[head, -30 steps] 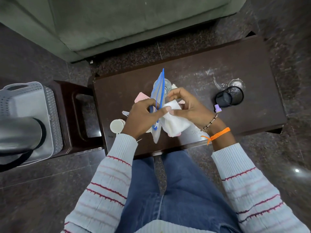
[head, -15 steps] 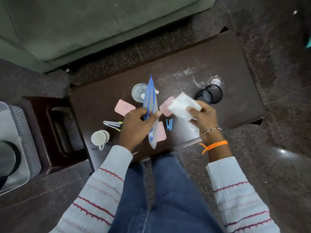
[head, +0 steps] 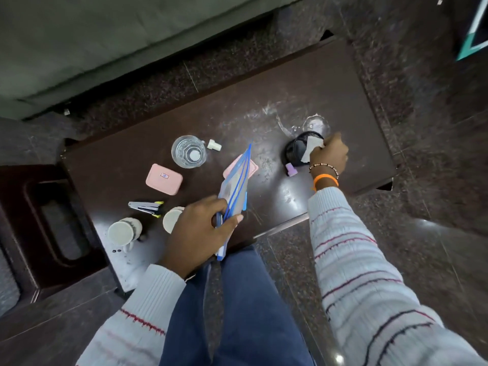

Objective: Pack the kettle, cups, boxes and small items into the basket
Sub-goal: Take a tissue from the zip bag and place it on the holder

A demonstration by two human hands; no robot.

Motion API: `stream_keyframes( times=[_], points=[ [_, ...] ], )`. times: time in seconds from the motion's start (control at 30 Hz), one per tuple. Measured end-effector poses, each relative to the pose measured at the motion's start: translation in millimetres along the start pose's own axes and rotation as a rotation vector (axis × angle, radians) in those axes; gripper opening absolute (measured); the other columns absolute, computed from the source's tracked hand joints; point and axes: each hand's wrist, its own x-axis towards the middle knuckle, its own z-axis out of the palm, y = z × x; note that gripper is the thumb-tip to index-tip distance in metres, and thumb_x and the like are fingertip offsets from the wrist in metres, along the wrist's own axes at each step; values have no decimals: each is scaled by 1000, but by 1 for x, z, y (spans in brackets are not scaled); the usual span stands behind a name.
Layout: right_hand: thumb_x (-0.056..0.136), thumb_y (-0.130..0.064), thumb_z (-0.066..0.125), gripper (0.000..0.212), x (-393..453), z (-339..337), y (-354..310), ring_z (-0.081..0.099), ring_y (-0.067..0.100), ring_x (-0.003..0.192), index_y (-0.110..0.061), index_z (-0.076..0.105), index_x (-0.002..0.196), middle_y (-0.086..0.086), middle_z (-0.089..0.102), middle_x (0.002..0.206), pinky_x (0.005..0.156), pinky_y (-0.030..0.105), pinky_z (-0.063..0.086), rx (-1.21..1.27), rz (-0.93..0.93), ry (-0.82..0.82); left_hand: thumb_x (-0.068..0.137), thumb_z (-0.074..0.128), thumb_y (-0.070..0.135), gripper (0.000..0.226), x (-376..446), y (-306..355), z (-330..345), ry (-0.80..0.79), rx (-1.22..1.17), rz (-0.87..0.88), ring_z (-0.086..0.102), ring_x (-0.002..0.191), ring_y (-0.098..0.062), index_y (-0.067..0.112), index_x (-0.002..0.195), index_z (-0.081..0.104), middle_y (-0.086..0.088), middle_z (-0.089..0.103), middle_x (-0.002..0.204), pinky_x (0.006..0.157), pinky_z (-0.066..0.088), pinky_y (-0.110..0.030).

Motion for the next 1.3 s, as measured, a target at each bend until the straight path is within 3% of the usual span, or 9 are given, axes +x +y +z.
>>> stream_keyframes(
  times=[0.27, 0.37, 0.5, 0.6, 0.77, 0.87, 1.0, 1.1, 1.3],
  points=[
    [84, -21, 57, 17, 11, 20, 8, 60, 40, 102, -6, 61, 92, 24, 65, 109, 83, 38, 49, -75, -95, -171, 66, 59, 9, 25, -4, -11, 7, -149, -9, 162, 30, 64, -6, 7, 55, 37, 14, 29, 61, 62, 28, -14],
    [80, -2, 57, 40, -5, 6, 22, 57, 31, 113, -6, 57, 120, 19, 61, 122, 95, 34, 46, 135, -234, -197, 61, 51, 3, 15, -2, -13, 5, -237, -89, 123, 37, 70, -4, 8, 55, 38, 13, 35, 68, 64, 28, -14],
    [72, 16, 57, 58, -58, -15, 40, 45, -9, 118, -2, 50, 127, 7, 50, 131, 100, -1, 29, 256, -659, -938, 60, 47, -3, 14, 6, -9, -1, -360, -366, 35, 44, 71, -9, 9, 58, 42, -6, 44, 79, 66, 34, -18],
    [79, 4, 65, 32, -91, -12, 45, 61, 11, 99, -3, 61, 110, 11, 64, 115, 98, 25, 46, 239, -486, -1214, 62, 48, -4, 11, 12, -9, -12, -388, -544, -54, 47, 68, -3, 7, 62, 47, -8, 50, 75, 63, 35, -12],
    [85, 1, 59, 8, -111, -9, 41, 56, -7, 68, -4, 64, 88, -9, 66, 72, 68, 8, 42, 585, -314, -984, 88, 38, 30, 29, 11, -43, -26, -173, -1117, -412, 65, 79, -7, 15, 98, 61, 10, 71, 85, 75, 49, -26],
    [85, 2, 57, 10, -117, -7, 36, 59, -11, 56, -7, 62, 85, -20, 68, 57, 58, 9, 45, 726, -191, -910, 98, 19, 46, 50, 6, -60, -14, -159, -1084, -604, 67, 87, -16, 21, 129, 49, 3, 70, 102, 84, 47, -35],
    [78, 4, 66, 46, -126, 0, 38, 60, -9, 64, -21, 49, 112, -13, 62, 85, 63, 13, 50, 754, -138, -727, 90, 54, 12, 54, -5, -65, 10, -18, -806, -557, 67, 71, -2, 33, 134, 30, 6, 70, 90, 68, 52, -22],
    [74, 11, 67, 80, -128, 2, 51, 60, -3, 75, -17, 27, 137, -18, 53, 103, 69, 12, 49, 726, -215, -661, 85, 53, -7, 67, -9, -64, 15, 66, -742, -492, 61, 72, -10, 29, 135, 29, -6, 65, 86, 73, 49, -26],
    [68, 13, 70, 69, -130, -4, 67, 50, 15, 101, -11, 49, 130, 3, 53, 119, 89, 28, 45, 465, -338, -809, 78, 65, -7, 52, -20, -72, 4, -108, -588, -432, 55, 95, -13, 15, 124, 55, -3, 58, 119, 84, 47, -20]
  ],
)
